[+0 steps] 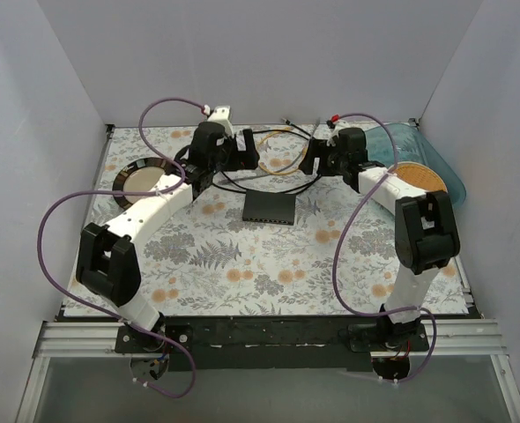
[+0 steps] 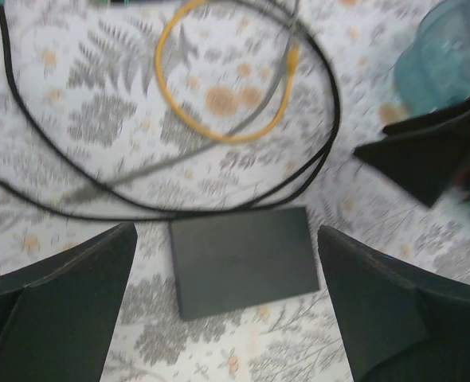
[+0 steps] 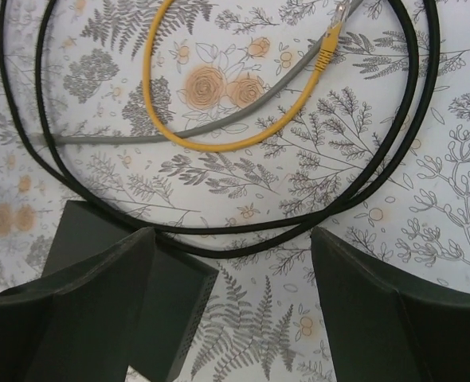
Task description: Insert the plug into the switch port
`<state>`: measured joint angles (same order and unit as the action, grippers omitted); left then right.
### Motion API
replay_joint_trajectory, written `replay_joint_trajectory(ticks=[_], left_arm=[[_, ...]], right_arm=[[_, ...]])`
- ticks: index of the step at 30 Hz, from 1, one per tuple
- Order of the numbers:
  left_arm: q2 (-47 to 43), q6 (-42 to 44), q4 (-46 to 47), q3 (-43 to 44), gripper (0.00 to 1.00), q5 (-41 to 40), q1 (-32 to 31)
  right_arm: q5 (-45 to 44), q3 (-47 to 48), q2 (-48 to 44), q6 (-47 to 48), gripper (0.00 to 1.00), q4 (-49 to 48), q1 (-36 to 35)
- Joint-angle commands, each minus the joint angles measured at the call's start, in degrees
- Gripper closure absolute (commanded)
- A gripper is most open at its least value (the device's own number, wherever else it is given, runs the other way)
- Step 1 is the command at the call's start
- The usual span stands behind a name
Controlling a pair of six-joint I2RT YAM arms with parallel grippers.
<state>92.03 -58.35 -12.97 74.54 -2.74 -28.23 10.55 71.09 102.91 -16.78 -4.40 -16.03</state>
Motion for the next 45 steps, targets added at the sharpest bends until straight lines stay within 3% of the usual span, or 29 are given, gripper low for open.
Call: replay_joint_trajectory(ticks=[1,4,6,8,10,18,21,32,41,44,45], left_arm=[[1.8,-1.4,2.2,8.7,0.02,0.5,0.3],[1.0,-3.4,5.4,6.4,0.02,6.6,0.3],[-1.9,-3.8,13.4,1.2,0.02,13.1,0.3],[-5.1,-4.8,22.8,-6.4,0.02,15.1,0.3],[-6.2,-5.5,25.7,-9.4,0.02,14.6,0.4],[-6.1,-3.4,21.8,-7.9,0.02,10.4,0.4],[-6.2,-2.2,21.1,-8.0,0.02,9.3,0.4],[-5.0,-1.3,20.7,-7.8,0.02,10.1,0.4],[-7.8,-0.5,22.0,-9.9,0.02,8.6,0.4],[-9.1,-0.5,23.1,-10.9,0.02,8.5,0.4],[-9.6,-0.6,23.3,-11.0,0.02,8.5,0.4]], right_arm=[[0.2,8.2,5.7,-0.2,0.16,-3.3,-0.1],[-1.0,12.9,11.1,0.7,0.18,-1.4,-0.1],[-2.8,17.8,14.8,0.9,0.19,-0.2,0.0],[-3.7,21.9,18.1,1.0,0.21,0.7,-0.1],[-5.6,24.6,20.2,0.9,0.24,1.9,-0.1],[-7.5,35.1,29.7,-0.1,0.35,4.3,0.1],[-7.1,35.9,31.5,-1.0,0.46,5.3,0.6],[-8.5,36.0,34.5,-2.5,0.47,4.9,1.0],[-6.3,38.6,38.0,-3.5,0.59,3.4,1.4],[-6.0,39.6,38.3,-3.9,0.68,3.3,1.4],[-5.7,40.4,38.3,-4.0,0.77,3.4,1.4]])
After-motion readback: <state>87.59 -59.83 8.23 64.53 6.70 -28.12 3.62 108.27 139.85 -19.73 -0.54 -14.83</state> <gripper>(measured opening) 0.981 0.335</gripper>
